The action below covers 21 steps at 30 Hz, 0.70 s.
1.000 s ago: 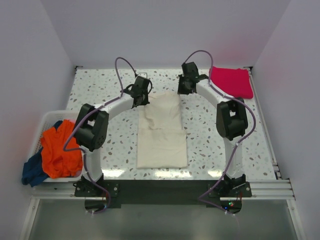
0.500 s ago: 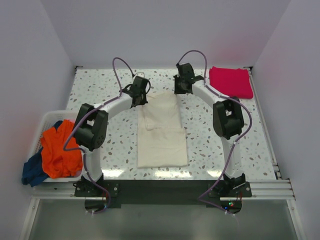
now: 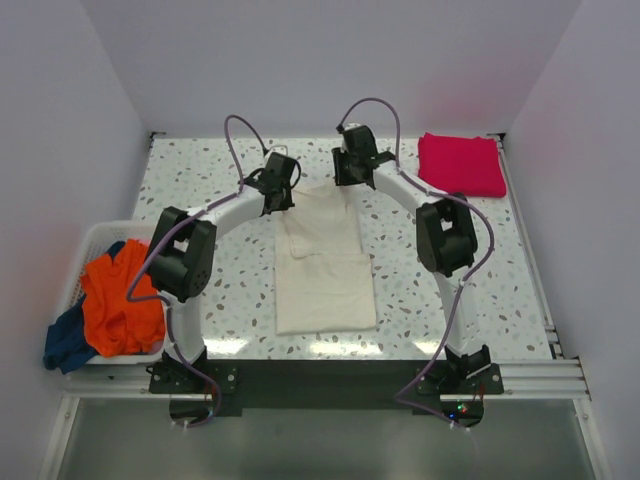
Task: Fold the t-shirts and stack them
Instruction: Fold the tshirt
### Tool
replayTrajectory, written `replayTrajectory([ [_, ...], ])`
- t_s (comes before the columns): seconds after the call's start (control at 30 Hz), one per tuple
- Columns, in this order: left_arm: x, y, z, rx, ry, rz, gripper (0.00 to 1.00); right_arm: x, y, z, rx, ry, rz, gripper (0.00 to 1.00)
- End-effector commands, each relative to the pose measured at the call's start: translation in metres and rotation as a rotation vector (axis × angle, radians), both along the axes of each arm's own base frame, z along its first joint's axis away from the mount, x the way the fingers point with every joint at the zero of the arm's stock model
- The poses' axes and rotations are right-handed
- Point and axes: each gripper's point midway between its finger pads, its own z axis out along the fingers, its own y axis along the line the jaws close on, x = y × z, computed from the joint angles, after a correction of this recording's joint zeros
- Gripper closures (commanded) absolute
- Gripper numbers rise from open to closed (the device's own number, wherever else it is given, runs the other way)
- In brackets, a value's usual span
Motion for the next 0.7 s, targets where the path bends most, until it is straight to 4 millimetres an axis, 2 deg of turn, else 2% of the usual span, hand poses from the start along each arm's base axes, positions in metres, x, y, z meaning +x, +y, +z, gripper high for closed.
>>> replayTrajectory([
  [0.0,0.002,0.014,0.002,0.018,-0.013,0.060,1.00,0.020,0.008,0.025,-0.001,-0.095,0.015,0.64],
  [0.17,-0.002,0.022,-0.005,0.050,0.011,0.085,1.00,0.020,0.002,0.038,-0.002,-0.096,-0.017,0.50],
  [0.23,-0.003,0.023,-0.009,0.055,0.025,0.091,1.00,0.018,-0.006,0.051,0.008,-0.103,-0.050,0.49],
  [0.3,-0.005,0.025,-0.011,0.058,0.034,0.091,1.00,0.012,-0.024,0.049,0.009,-0.074,-0.125,0.50],
  [0.37,-0.006,0.027,-0.014,0.065,0.047,0.096,1.00,0.007,-0.038,0.059,0.054,-0.060,-0.184,0.50],
  [0.4,-0.007,0.028,-0.015,0.066,0.050,0.097,1.00,-0.003,-0.041,0.046,0.065,-0.017,-0.182,0.51],
  [0.47,-0.008,0.028,-0.016,0.063,0.059,0.093,1.00,-0.010,-0.049,0.045,0.089,0.009,-0.206,0.52],
  [0.5,-0.008,0.028,-0.016,0.063,0.059,0.093,1.00,-0.018,-0.052,0.032,0.084,0.042,-0.207,0.53],
  [0.57,-0.007,0.027,-0.013,0.055,0.052,0.088,1.00,-0.023,-0.050,0.030,0.126,0.047,-0.198,0.54],
  [0.6,-0.005,0.026,-0.010,0.048,0.041,0.085,1.00,-0.028,-0.051,0.020,0.133,0.069,-0.198,0.54],
  [0.67,-0.003,0.023,-0.006,0.039,0.034,0.078,1.00,-0.028,-0.046,0.015,0.166,0.087,-0.183,0.55],
])
